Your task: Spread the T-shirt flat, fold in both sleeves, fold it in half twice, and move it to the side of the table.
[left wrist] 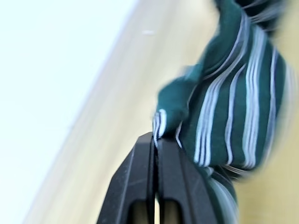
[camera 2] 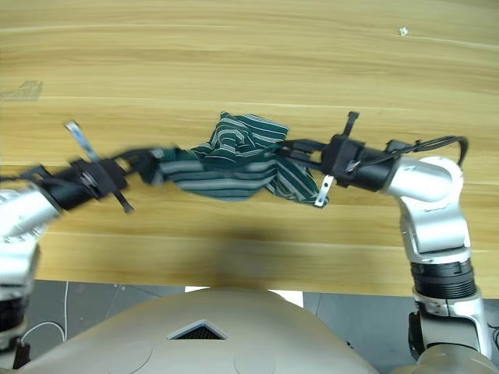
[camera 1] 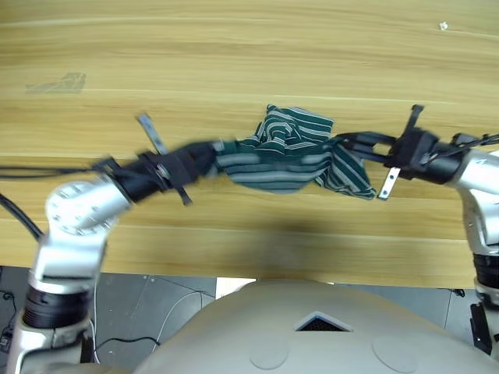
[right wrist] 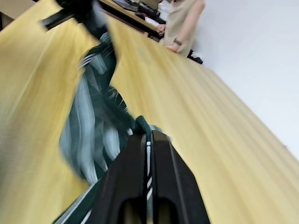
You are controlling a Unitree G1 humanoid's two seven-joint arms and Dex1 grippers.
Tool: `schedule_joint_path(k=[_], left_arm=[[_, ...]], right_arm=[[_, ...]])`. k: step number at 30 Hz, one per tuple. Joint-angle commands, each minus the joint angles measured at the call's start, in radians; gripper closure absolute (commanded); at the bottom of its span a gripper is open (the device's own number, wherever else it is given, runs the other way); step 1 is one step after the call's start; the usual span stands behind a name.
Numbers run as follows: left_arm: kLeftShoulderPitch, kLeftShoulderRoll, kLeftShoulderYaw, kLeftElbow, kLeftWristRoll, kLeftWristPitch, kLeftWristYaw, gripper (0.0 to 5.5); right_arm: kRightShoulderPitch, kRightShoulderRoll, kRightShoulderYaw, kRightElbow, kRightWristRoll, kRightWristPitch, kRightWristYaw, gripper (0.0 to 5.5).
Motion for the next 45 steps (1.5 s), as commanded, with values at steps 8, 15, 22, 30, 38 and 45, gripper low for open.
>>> schedule_joint_path(k=[8,15,22,30,38,45], left_arm=[[-1.077,0.024,-0.249,0.472,0.165,0.148,-0.141,5.49],[-1.602,-0.171,-0.543,1.441,0.601,-0.111,0.249,5.49],[-1.827,-0.233,-0.623,1.750,0.700,-0.125,0.475,5.49],[-1.753,-0.231,-0.675,1.819,0.772,-0.287,0.460,5.49],[-0.446,0.000,-0.820,0.517,0.523,-0.415,0.175,5.49],[-0.063,0.124,-0.424,0.045,0.551,-0.288,0.145,5.49]], right_arm=[[-0.734,-0.136,-0.039,0.428,-0.091,0.024,0.055,5.50],[-1.371,0.049,0.203,1.351,-0.554,-0.166,-0.432,5.50],[-1.554,0.066,0.370,1.559,-0.797,-0.190,-0.786,5.50],[-1.492,0.079,0.428,1.632,-0.911,-0.296,-0.854,5.50],[-0.417,-0.070,0.676,0.726,-0.758,-0.642,-0.581,5.50],[-0.163,-0.230,0.467,0.240,-0.418,-0.442,-0.395,5.50]])
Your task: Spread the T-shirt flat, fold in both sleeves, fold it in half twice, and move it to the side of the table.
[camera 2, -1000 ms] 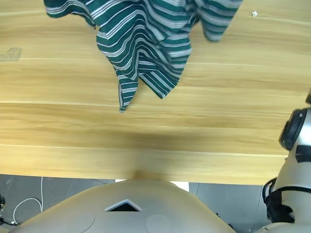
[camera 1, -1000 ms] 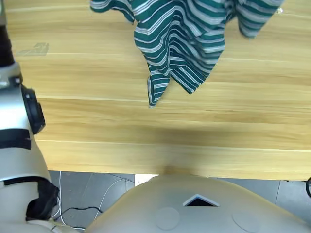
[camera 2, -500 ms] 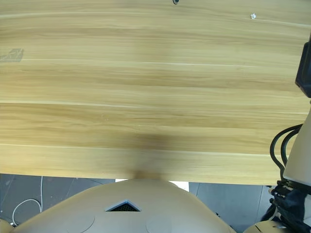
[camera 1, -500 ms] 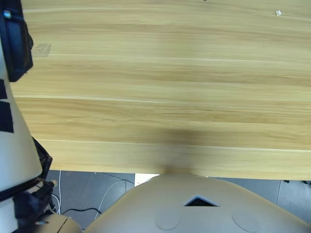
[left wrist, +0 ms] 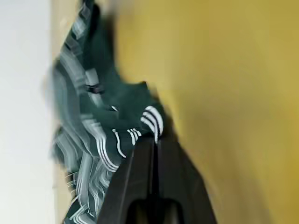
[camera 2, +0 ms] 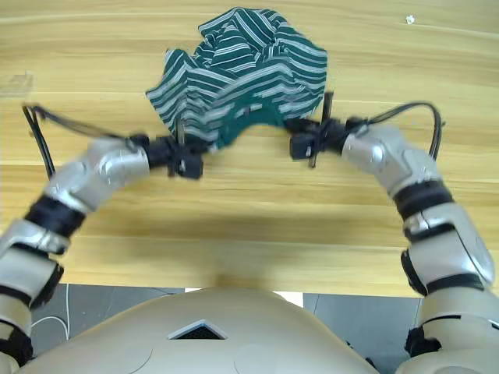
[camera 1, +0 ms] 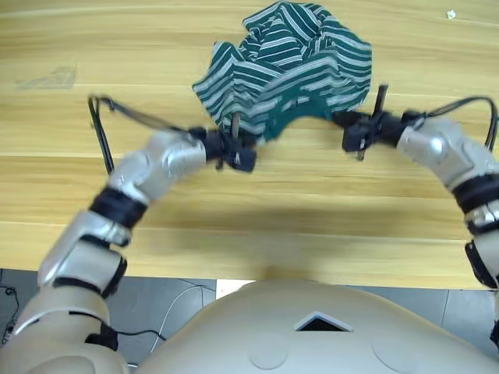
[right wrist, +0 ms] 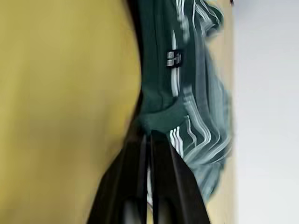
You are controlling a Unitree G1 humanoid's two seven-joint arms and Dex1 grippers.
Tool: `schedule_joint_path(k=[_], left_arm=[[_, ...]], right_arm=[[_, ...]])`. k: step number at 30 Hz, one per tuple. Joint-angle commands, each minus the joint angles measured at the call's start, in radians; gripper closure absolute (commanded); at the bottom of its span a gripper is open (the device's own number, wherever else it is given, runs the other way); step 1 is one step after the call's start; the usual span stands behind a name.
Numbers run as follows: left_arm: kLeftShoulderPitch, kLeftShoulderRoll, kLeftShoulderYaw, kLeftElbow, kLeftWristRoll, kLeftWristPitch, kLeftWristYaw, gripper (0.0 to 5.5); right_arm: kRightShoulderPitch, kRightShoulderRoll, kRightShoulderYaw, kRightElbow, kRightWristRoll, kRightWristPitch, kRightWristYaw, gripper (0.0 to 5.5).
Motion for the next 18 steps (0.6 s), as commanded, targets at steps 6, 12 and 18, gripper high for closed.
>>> schedule_joint_path(k=[6,12,18], left_arm=[[0.698,0.291,0.481,-0.920,-0.048,0.184,-0.213,5.49],[0.883,0.298,0.509,-1.027,-0.007,0.200,-0.313,5.08],[0.933,0.290,0.479,-0.961,0.032,0.167,-0.338,4.15]], right_arm=[[0.460,-0.439,-0.113,-0.895,0.395,0.290,0.386,5.50],[0.568,-0.503,-0.193,-1.063,0.413,0.434,0.475,5.50],[0.570,-0.424,-0.213,-1.038,0.433,0.497,0.518,5.13]])
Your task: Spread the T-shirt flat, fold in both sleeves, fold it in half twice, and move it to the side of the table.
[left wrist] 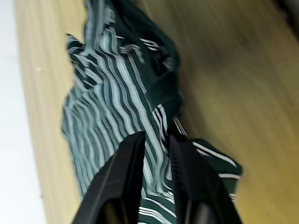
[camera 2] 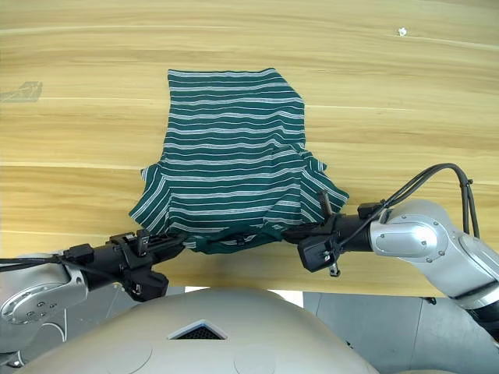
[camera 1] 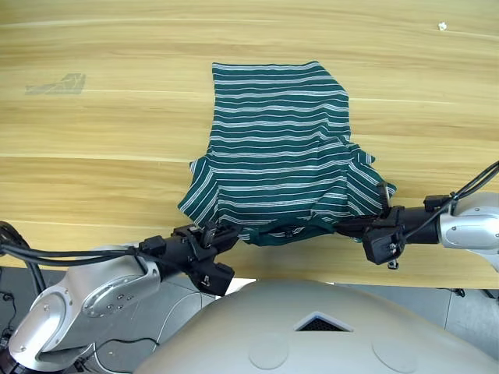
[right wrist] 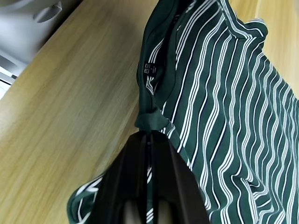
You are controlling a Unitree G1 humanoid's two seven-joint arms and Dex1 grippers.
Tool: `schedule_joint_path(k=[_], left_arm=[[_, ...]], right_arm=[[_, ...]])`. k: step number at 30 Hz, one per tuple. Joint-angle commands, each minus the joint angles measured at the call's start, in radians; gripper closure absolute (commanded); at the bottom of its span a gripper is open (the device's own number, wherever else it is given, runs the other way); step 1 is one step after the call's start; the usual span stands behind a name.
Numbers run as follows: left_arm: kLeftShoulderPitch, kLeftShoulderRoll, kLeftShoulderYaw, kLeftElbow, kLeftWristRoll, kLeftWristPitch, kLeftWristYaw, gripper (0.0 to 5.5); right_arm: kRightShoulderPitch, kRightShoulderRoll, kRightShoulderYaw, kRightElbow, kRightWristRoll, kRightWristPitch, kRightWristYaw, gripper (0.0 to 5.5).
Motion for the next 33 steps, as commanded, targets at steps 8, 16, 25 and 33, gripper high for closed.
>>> schedule_joint_path(k=[8,16,25,33], left_arm=[[-0.005,-0.009,-0.009,0.061,-0.043,-0.053,-0.021,2.99],[-0.045,0.014,0.133,-0.043,-0.412,0.076,-0.124,1.79],[-0.559,-0.210,0.033,0.291,-0.415,0.238,0.132,1.70],[-0.840,-0.419,-0.281,0.769,-0.030,0.073,0.337,1.70]], right_arm=[[0.044,0.063,-0.062,-0.053,0.231,0.130,0.163,3.81],[-0.029,0.174,-0.188,-0.009,0.544,0.305,0.188,3.60],[-0.395,0.587,-0.221,0.459,0.203,0.407,-0.363,3.60],[-0.681,0.816,-0.202,0.982,0.066,0.384,-0.471,3.60]])
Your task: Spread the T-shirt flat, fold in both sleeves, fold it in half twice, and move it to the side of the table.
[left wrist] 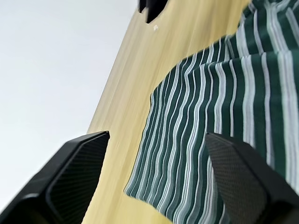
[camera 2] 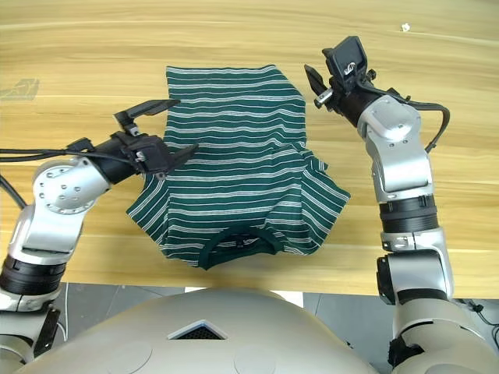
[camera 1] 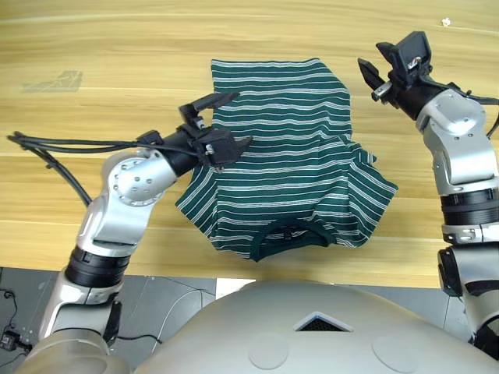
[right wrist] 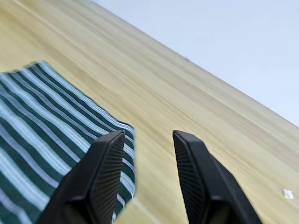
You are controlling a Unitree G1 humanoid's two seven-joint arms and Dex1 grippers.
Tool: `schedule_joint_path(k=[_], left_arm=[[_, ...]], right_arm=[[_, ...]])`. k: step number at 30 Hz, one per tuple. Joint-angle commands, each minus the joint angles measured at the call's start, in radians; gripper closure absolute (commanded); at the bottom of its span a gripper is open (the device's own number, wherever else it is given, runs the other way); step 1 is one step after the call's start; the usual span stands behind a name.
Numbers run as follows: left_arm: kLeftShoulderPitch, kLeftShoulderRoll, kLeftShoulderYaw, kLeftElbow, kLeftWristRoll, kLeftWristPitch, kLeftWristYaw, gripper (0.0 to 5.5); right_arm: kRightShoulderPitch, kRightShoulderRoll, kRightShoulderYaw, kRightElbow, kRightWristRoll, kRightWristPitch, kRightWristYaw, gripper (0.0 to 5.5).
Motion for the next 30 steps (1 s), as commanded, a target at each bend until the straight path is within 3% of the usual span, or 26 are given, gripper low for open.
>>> schedule_joint_path(k=[1,7,16,23,30], left_arm=[[-0.112,-0.060,-0.090,0.201,0.116,-0.074,0.064,1.70],[-0.213,-0.144,-0.128,0.464,0.152,-0.153,0.148,1.70],[-0.211,-0.137,-0.131,0.577,0.189,-0.220,0.207,1.70],[-0.209,-0.135,-0.143,0.613,0.222,-0.235,0.236,1.70],[-0.198,-0.130,-0.149,0.641,0.234,-0.247,0.258,1.67]], right_arm=[[-0.102,0.094,0.025,0.194,-0.043,-0.038,0.019,3.60],[-0.159,0.181,-0.026,0.387,-0.019,-0.089,0.073,3.60],[-0.273,0.164,-0.073,0.823,-0.134,-0.330,-0.038,3.60],[-0.231,0.197,-0.037,0.852,-0.174,-0.385,0.137,3.60],[-0.239,0.187,-0.059,0.894,-0.185,-0.407,0.122,3.79]])
